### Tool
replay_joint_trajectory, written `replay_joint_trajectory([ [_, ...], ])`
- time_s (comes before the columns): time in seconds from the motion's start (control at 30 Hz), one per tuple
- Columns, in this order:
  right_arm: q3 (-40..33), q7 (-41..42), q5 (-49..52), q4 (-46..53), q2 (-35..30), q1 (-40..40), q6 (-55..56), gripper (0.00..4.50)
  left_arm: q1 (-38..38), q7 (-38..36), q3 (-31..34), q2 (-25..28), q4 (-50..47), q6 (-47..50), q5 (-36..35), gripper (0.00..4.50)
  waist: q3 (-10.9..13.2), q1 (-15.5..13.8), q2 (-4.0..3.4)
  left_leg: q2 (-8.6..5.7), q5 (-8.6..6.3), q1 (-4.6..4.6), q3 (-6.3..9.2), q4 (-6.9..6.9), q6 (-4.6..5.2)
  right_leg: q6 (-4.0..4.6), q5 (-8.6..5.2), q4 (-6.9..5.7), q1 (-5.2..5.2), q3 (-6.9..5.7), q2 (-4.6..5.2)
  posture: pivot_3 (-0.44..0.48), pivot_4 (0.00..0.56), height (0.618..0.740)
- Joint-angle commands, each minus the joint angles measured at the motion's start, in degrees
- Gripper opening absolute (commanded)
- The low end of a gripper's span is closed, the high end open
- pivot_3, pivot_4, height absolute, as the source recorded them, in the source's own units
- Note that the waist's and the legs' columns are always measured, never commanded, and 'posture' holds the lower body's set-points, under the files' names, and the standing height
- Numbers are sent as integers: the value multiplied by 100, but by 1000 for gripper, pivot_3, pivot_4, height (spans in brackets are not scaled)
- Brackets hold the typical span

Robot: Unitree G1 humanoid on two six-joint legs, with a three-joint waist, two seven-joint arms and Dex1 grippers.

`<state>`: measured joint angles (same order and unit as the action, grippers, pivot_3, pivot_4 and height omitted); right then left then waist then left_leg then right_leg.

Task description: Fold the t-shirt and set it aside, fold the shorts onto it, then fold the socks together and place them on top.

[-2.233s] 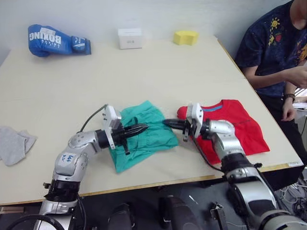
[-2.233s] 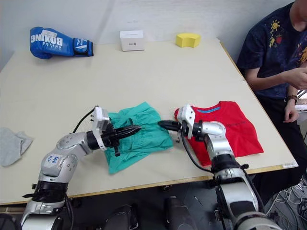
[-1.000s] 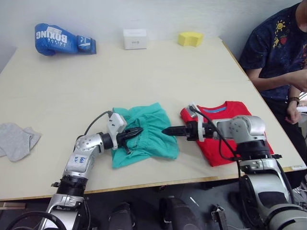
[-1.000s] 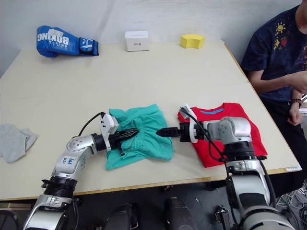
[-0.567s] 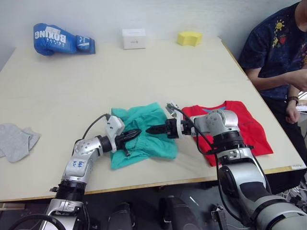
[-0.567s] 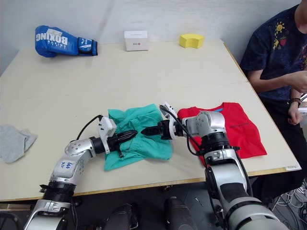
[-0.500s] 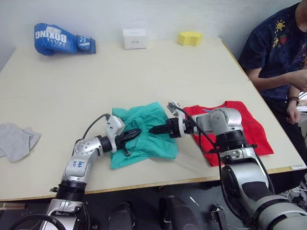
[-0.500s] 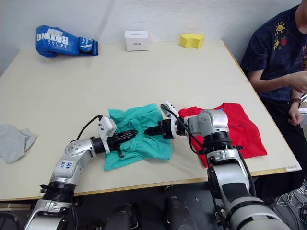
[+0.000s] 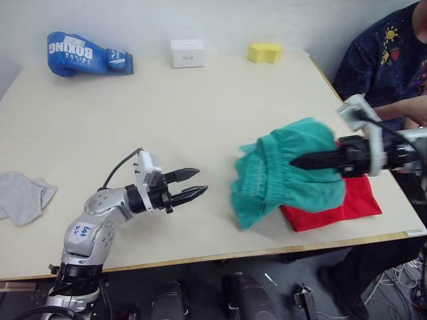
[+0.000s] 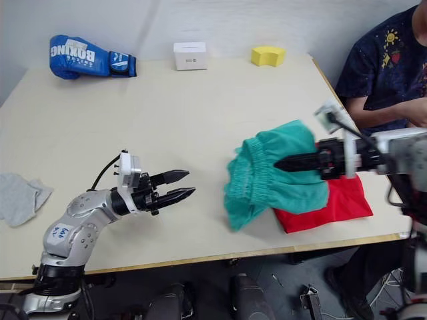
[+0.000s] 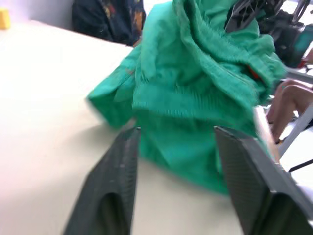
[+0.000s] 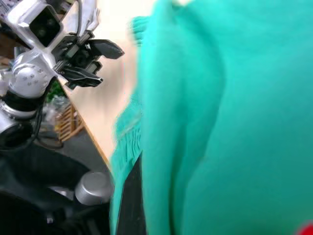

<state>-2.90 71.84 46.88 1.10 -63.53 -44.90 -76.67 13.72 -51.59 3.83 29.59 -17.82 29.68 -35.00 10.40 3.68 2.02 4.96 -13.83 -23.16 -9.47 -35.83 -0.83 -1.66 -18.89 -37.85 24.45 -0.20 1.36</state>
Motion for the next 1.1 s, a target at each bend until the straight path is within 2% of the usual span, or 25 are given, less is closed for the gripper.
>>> replay_joint_trajectory([
  [0.03,214,1182,-550,-619,-1034,78,1056,0,-219,-296,212,356,-454,211,-409,3881,21,-6,-21,-2,1,-1,2,3,-1,-1,0,1,2,1,-1,0,150,740],
  [0.1,763,1686,-1087,-1585,-1305,-71,1457,0,-178,-353,280,416,-443,132,-485,4460,26,-17,-24,-7,1,0,1,-2,-2,-2,-1,2,5,5,1,0,150,740],
  [0.17,1185,1930,-1649,-2362,-1251,-215,2002,0,-153,-404,291,453,-396,52,-464,4460,32,-8,-10,-6,0,0,4,-15,-1,-2,-1,3,0,5,0,0,150,740],
  [0.3,2181,1855,-3324,-3742,-786,-250,4054,0,-144,-454,244,503,-356,-116,-326,4460,33,-8,-9,-13,-1,-1,-3,-22,2,-8,2,6,-1,17,8,0,150,740],
  [0.4,2117,880,-3941,-5154,3,-608,5477,0,-313,-419,337,604,-557,-114,-370,4460,40,39,-21,-17,12,1,-7,-26,-23,-16,7,2,4,36,3,0,150,740],
  [0.5,1878,642,-4128,-6021,366,-883,6193,0,-542,-404,460,722,-728,-113,-400,4460,45,123,-30,-20,20,0,0,-24,-40,-19,7,-4,10,46,-2,0,150,740],
  [0.6,1989,831,-4532,-6381,376,-876,7003,720,-769,-387,606,800,-843,-110,-468,4500,46,123,-30,-18,21,6,4,-24,-44,-19,7,-4,8,50,-9,0,150,740],
  [0.77,1734,937,-4731,-6597,329,-1111,7457,2391,-827,-368,616,831,-871,-65,-480,4500,46,114,-31,-22,20,10,11,-33,-45,-23,10,-5,-3,51,-6,0,150,740],
  [0.97,1474,1330,-4984,-6574,-443,-1246,8171,4451,-804,-415,689,925,-638,-84,-411,4500,50,81,-37,-24,20,10,13,-24,-45,-22,8,-4,0,50,-4,0,150,740],
  [1.03,1203,1481,-4832,-6515,-681,-1284,8824,4451,-837,-437,768,985,-504,-154,-364,4500,53,94,-42,-25,19,9,12,-23,-46,-20,7,-4,1,50,-4,0,150,740],
  [1.1,981,1123,-4848,-6508,-804,-1327,9444,4451,-914,-497,831,1045,-335,-322,-224,4500,52,123,-43,-25,19,12,12,-25,-46,-20,6,-4,0,49,-5,0,150,740],
])
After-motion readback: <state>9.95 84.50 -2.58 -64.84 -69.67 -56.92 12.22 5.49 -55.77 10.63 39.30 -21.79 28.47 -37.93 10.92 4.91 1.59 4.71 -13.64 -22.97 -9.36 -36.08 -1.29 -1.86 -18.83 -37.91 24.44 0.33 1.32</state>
